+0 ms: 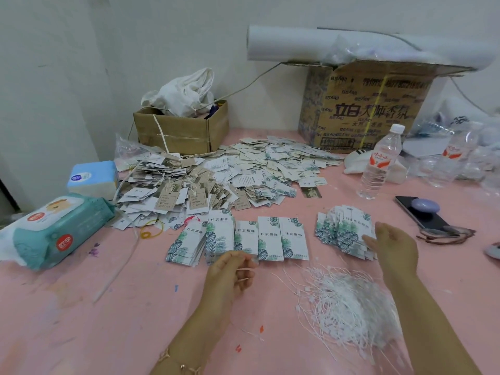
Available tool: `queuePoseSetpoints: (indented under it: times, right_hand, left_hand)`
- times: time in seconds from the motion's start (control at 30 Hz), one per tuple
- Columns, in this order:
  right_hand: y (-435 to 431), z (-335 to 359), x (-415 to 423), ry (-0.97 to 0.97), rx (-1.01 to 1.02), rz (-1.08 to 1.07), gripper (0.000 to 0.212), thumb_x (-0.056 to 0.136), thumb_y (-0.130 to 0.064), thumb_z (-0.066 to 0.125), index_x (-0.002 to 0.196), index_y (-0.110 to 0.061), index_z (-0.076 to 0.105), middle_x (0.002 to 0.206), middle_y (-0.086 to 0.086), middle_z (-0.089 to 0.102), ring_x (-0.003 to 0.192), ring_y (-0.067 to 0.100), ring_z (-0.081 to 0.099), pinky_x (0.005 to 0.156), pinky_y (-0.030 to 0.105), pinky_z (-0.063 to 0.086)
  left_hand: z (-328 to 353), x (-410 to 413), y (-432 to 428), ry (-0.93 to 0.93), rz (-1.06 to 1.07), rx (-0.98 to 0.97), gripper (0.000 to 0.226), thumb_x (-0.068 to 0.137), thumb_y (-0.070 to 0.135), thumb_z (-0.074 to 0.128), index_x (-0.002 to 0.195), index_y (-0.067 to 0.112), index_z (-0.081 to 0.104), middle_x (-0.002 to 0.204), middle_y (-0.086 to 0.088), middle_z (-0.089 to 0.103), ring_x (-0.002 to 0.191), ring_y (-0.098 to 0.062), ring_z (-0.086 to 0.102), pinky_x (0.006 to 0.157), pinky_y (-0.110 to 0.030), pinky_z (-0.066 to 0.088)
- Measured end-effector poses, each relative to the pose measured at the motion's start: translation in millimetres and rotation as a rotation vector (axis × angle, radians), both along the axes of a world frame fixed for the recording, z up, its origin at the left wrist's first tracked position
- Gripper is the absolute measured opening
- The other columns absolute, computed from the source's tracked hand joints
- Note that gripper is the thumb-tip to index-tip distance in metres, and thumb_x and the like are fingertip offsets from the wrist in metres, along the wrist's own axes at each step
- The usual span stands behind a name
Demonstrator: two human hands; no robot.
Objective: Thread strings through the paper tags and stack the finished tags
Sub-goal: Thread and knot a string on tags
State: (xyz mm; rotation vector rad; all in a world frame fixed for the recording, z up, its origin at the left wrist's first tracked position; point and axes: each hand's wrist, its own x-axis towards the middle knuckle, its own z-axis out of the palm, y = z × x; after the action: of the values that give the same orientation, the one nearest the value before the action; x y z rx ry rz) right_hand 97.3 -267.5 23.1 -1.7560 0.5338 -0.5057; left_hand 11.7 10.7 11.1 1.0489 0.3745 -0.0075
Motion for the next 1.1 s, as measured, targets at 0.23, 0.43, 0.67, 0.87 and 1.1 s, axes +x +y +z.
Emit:
queuePoseSetpoints:
  times: [0.23,0.43,0.67,0.87,1.1]
  right_hand:
    - [61.1,-8.6,-42.1,-0.093,-0.540,0.432,0.030,0.093,-0.012,0.059,0.118,-0.028,0.062,0.121,-0.014,0.061,0.103,0.006,0.058,0.095,0.030,0.047]
    - [116.3,-44.5,-44.3,-0.027,-0.935,0.605,0.059,0.099,-0.009,0.043,0.152,-0.022,0.021,0.157,-0.003,0.012,0.147,0.019,0.015,0.118,0.028,0.005]
    - [108.9,-34.0,-52.2,-0.194,-0.847,0.574,0.058,0.073,0.014,0.064,0.125,-0.013,0.062,0.095,0.011,0.069,0.087,0.032,0.062,0.078,0.043,0.052]
    - [107.2,-27.2,-60.8,-0.283,-0.928,0.496,0.061,0.057,0.019,0.072,0.112,-0.009,0.069,0.088,0.010,0.069,0.084,0.031,0.063,0.061,0.034,0.050]
    - [107.1,-30.9,-56.0,-0.402,-0.804,0.278,0.051,0.071,0.021,0.068,0.114,-0.005,0.067,0.097,0.007,0.067,0.094,0.029,0.054,0.078,0.031,0.045]
  left_hand:
    - [0.8,0.4,-3.0,0.000,-0.015,0.016,0.020,0.095,-0.001,0.049,0.081,0.006,0.061,0.060,-0.003,0.067,0.046,-0.009,0.056,0.046,-0.018,0.047]
    - [-0.5,-1.3,1.4,-0.009,-0.022,0.022,0.019,0.094,0.001,0.050,0.081,0.007,0.064,0.064,-0.004,0.069,0.048,-0.009,0.057,0.048,-0.018,0.049]
    - [-0.2,-0.1,1.0,-0.004,-0.017,0.024,0.020,0.095,0.001,0.050,0.080,0.006,0.062,0.063,-0.005,0.068,0.048,-0.010,0.057,0.047,-0.018,0.048]
    - [-0.2,-2.8,3.7,-0.007,-0.007,0.011,0.022,0.096,0.000,0.048,0.081,0.005,0.064,0.062,-0.005,0.068,0.048,-0.010,0.057,0.047,-0.018,0.049]
    - [-0.2,-3.2,3.3,-0.010,-0.003,0.023,0.021,0.095,-0.001,0.048,0.081,0.004,0.063,0.061,-0.005,0.067,0.048,-0.011,0.056,0.047,-0.018,0.048]
